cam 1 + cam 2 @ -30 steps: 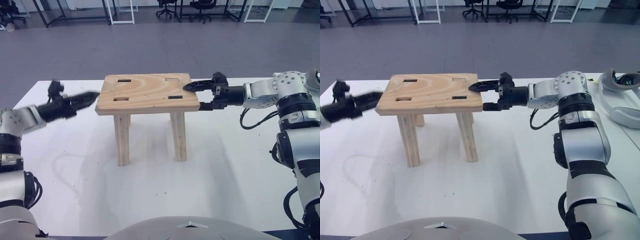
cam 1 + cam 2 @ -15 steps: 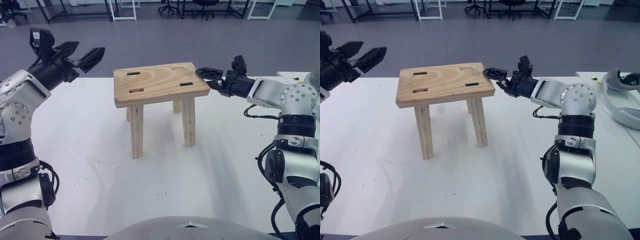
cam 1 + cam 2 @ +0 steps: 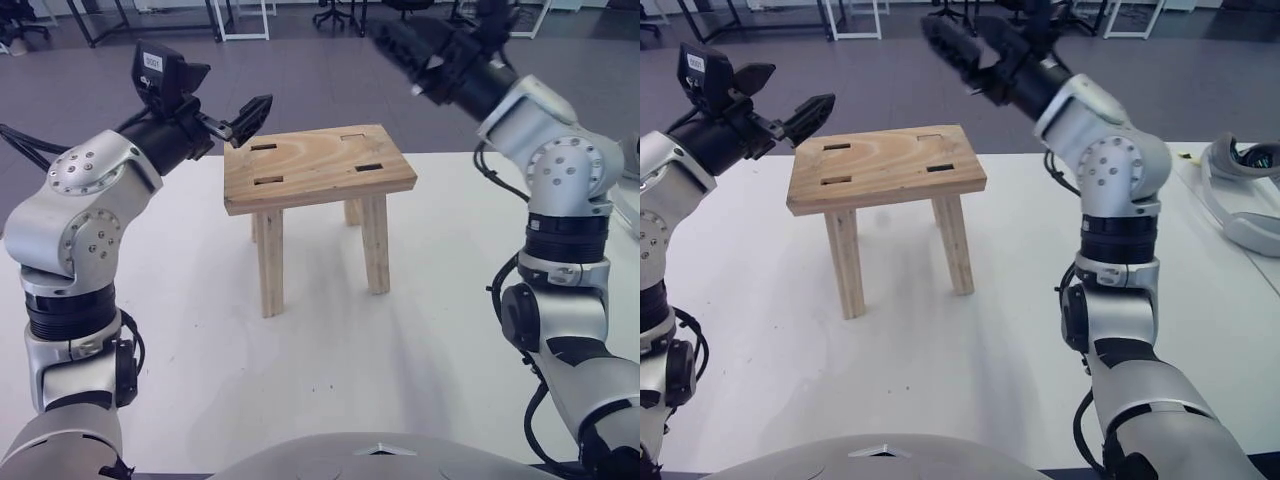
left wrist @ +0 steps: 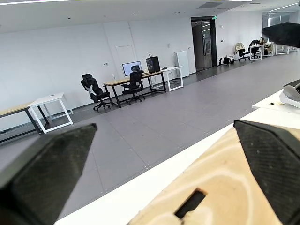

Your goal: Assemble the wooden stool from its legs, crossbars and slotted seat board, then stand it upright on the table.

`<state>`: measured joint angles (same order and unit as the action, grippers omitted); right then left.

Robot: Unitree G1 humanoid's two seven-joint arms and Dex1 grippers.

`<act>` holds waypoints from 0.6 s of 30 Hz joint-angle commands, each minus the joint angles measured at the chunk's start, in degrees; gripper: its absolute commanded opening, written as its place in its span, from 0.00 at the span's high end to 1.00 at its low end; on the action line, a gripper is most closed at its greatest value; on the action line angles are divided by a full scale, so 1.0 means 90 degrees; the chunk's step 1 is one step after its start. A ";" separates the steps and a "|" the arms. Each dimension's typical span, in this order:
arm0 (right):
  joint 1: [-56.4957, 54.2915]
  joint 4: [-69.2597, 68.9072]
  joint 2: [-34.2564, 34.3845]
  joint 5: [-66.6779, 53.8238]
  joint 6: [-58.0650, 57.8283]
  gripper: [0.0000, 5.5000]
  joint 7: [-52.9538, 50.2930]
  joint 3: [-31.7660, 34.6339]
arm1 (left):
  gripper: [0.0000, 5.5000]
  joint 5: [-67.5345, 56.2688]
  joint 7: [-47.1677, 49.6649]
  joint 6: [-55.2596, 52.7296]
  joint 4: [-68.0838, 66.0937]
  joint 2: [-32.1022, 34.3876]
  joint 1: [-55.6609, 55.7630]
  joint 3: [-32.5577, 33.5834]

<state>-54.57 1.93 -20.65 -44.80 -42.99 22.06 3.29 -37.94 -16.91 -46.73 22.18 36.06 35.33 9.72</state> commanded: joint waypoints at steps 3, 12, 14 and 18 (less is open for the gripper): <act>0.1524 0.0305 -0.0001 0.0870 -0.1113 0.04 -0.0099 -0.1166 | 0.02 0.0560 -0.0261 0.0235 -0.0329 -0.0335 -0.1629 -0.0657; 0.1464 -0.0171 0.0482 0.1398 0.0280 0.04 -0.0262 -0.0568 | 0.02 0.1007 -0.0239 0.1560 -0.0643 -0.0401 -0.0718 -0.0099; 0.1826 -0.0485 0.0493 0.2052 0.1373 0.04 -0.0725 -0.0297 | 0.02 0.0872 0.0208 0.1725 -0.0067 -0.0563 -0.0717 0.0508; 0.3442 -0.0438 0.0246 0.3870 0.3201 0.04 -0.1928 -0.0051 | 0.02 0.1601 0.0694 0.2263 -0.0112 -0.0857 -0.2499 0.1224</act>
<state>-31.18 -4.11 -17.32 -16.34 -17.98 9.00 1.93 -28.17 -12.60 -27.31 24.21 29.67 21.33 18.98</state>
